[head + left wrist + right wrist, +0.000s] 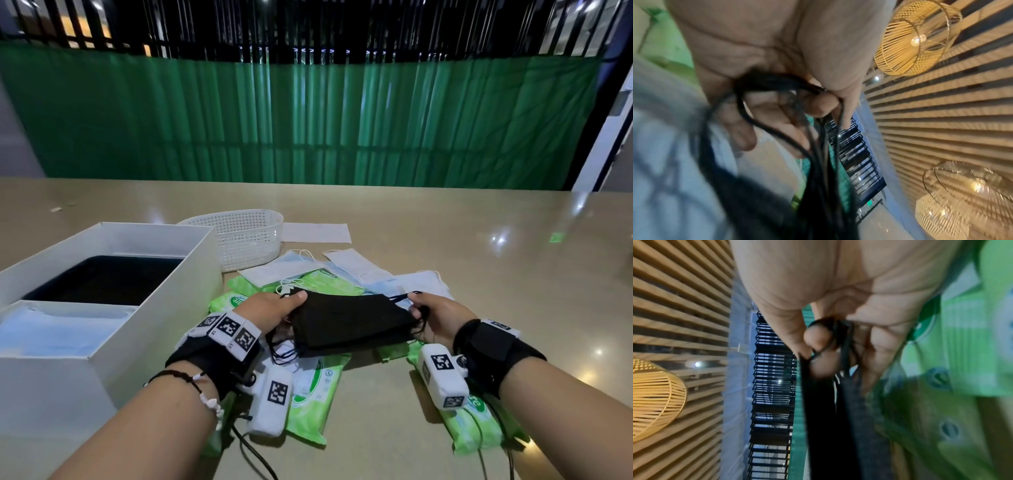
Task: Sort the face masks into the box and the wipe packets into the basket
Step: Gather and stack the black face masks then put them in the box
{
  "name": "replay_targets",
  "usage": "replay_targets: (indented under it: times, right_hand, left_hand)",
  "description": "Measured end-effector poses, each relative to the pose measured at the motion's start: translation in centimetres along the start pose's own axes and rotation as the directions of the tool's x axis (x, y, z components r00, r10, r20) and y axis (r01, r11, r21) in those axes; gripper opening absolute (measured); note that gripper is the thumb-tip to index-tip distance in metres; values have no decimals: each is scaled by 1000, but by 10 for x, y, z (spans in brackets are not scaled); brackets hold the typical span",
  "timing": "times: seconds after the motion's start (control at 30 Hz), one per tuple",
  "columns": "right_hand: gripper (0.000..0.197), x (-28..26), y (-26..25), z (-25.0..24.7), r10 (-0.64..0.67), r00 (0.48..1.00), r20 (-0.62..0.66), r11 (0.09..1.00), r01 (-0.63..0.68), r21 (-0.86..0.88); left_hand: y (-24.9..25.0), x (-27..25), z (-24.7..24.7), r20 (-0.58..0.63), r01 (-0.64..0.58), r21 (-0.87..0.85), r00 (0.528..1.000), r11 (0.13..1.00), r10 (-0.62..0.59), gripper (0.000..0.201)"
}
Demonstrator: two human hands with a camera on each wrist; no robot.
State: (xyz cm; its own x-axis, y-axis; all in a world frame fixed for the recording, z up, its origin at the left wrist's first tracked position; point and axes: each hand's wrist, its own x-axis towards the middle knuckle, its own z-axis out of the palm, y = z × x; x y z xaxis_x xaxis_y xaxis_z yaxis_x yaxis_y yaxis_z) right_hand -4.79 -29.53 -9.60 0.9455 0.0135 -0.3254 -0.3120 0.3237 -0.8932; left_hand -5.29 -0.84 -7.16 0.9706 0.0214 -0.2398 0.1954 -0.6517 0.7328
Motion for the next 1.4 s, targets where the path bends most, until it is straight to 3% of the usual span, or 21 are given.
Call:
replay_targets:
  times: [0.07, 0.13, 0.33, 0.43, 0.6, 0.7, 0.77, 0.9, 1.07, 1.1, 1.13, 1.17, 1.2, 1.27, 1.33, 1.4]
  right_hand:
    - [38, 2, 4, -2, -15, 1000, -7, 1000, 14, -16]
    - [42, 3, 6, -1, -31, 999, -15, 998, 30, -56]
    - [28, 4, 9, 2, -42, 999, -16, 982, 38, -185]
    - [24, 6, 13, 1, -57, 998, 10, 983, 58, -172]
    - [18, 3, 15, 0, -79, 997, 23, 981, 82, -177]
    - [16, -3, 13, 4, -97, 995, 19, 983, 99, -152]
    - [16, -4, 13, 5, -101, 995, -5, 986, 100, -133]
    - [19, -6, 11, 5, -98, 995, -37, 992, 95, -79]
    - [26, -9, 11, 4, -152, 988, -37, 959, 138, -248]
    - [26, -9, 11, 3, -157, 987, -29, 956, 145, -256]
    - [24, -9, 11, 3, -154, 988, -19, 957, 145, -251]
    - [23, -9, 12, 4, -145, 989, -8, 960, 139, -243]
    - [23, -10, 12, 4, -136, 991, 3, 962, 133, -237]
    - [22, -10, 13, 4, -127, 992, 17, 963, 127, -238]
    - [22, -10, 13, 3, -130, 991, 23, 962, 132, -241]
    - [25, -9, 14, 2, -132, 991, 20, 966, 133, -221]
  left_hand:
    - [3, -3, 4, 99, 53, -411, 995, 910, -13, 39]
    - [3, -7, 6, 110, 92, -629, 993, 772, -29, 25]
    - [-12, -3, 1, 79, 98, -848, 995, 521, -59, 25]
    - [-17, -6, -2, 56, 65, -923, 998, 379, -35, 29]
    - [-23, -11, -8, 85, 70, -935, 996, 348, 29, 29]
    - [-22, -15, -17, 176, 136, -942, 979, 308, 106, 10]
    - [-25, -15, -20, 237, 188, -926, 964, 328, 118, 37]
    - [-26, -17, -20, 142, 152, -850, 988, 504, -58, 21]
    - [-23, -23, -27, 90, 60, -934, 993, 352, 72, 28]
    - [-23, -23, -27, 95, 53, -943, 989, 328, 111, 40]
    - [-22, -23, -27, 110, 60, -944, 985, 326, 136, 52]
    - [-20, -24, -26, 123, 67, -932, 983, 356, 139, 49]
    - [-18, -23, -24, 132, 70, -898, 985, 435, 113, 33]
    - [-16, -17, -19, 144, 96, -714, 990, 694, 11, 13]
    - [-18, -11, -16, 165, 73, -408, 986, 910, -5, 21]
    - [-21, -6, -16, 225, 53, -158, 974, 986, -16, 29]
